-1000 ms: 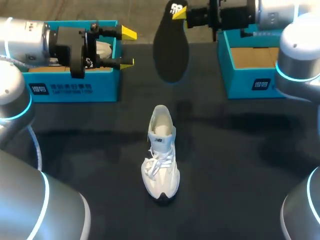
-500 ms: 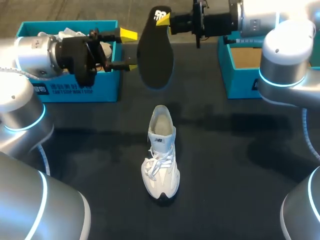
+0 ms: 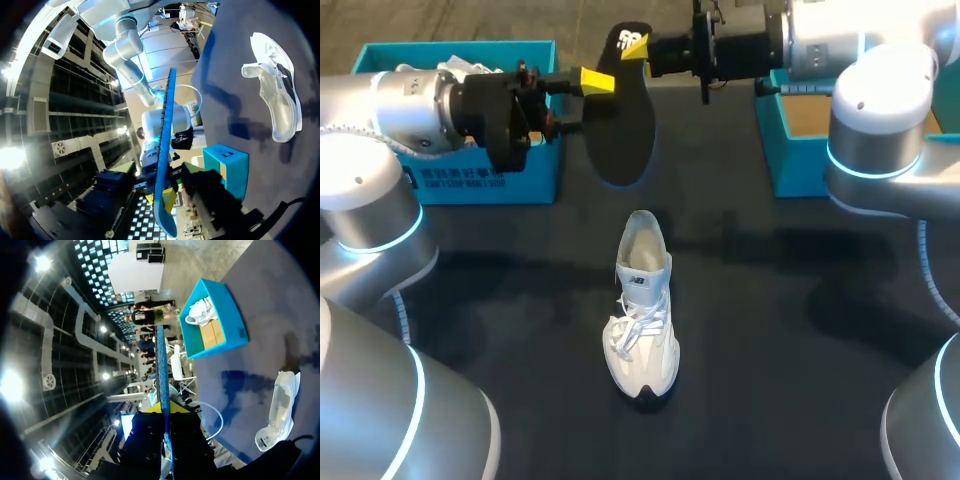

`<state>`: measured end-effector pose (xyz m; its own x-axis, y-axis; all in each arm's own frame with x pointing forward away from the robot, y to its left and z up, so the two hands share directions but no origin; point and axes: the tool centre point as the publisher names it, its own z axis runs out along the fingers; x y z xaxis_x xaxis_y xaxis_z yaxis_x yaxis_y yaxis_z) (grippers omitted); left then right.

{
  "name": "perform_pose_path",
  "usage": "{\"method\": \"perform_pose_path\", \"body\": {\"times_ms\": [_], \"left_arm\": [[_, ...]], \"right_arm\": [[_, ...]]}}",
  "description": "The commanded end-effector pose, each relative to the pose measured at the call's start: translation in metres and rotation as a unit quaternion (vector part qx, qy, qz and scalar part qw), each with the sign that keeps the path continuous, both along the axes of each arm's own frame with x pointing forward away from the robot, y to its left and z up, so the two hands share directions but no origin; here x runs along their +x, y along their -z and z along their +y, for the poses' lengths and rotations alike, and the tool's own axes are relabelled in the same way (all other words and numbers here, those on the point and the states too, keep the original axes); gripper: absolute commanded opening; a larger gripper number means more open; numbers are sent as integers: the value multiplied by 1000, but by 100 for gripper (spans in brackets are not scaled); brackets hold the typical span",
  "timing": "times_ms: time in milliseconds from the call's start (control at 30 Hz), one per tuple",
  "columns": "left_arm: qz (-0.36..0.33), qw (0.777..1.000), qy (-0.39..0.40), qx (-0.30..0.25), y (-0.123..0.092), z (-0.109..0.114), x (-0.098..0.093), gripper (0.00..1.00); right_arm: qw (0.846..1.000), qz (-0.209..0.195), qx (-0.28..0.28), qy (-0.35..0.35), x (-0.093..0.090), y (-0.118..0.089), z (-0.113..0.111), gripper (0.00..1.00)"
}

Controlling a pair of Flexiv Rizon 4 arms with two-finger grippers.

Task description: Take the shoe out of the shoebox, open the shoe tongue, remove and reinsert the insole, then place the shoe into the shoebox

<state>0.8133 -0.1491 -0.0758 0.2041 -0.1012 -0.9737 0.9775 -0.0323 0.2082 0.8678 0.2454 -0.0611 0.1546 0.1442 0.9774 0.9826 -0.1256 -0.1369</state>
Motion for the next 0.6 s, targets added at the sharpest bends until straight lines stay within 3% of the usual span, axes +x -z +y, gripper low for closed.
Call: {"method": "perform_pose_path", "body": {"times_ms": [33, 233, 367, 400, 433, 467, 500, 533, 600], "left_arm": [[-1, 1000, 3, -1, 1, -5, 2, 41], [4, 1000, 12, -2, 2, -12, 4, 0], [5, 1000, 18, 0, 2, -14, 4, 0], [5, 1000, 20, 1, 2, -15, 4, 0], [5, 1000, 21, 1, 2, -15, 4, 0], [5, 1000, 22, 1, 2, -16, 4, 0], [5, 1000, 22, 1, 1, -16, 4, 0], [6, 1000, 25, 1, 1, -15, 3, 0], [8, 1000, 27, 0, 0, -14, 2, 0]], "right_arm": [[1000, -2, 2, 6, -2, 1, 4, 0], [1000, -5, 7, 12, -4, 1, 5, 0], [1000, -5, 11, 14, -7, 1, 4, 0], [1000, -4, 11, 16, -9, 3, 2, 9], [1000, -4, 11, 16, -10, 4, 1, 26], [1000, -4, 11, 17, -10, 4, 0, 49], [1000, -4, 12, 17, -11, 5, 0, 83], [1000, -5, 11, 19, -13, 6, -2, 100], [1000, -10, 6, 21, -15, 6, -7, 100]]}}
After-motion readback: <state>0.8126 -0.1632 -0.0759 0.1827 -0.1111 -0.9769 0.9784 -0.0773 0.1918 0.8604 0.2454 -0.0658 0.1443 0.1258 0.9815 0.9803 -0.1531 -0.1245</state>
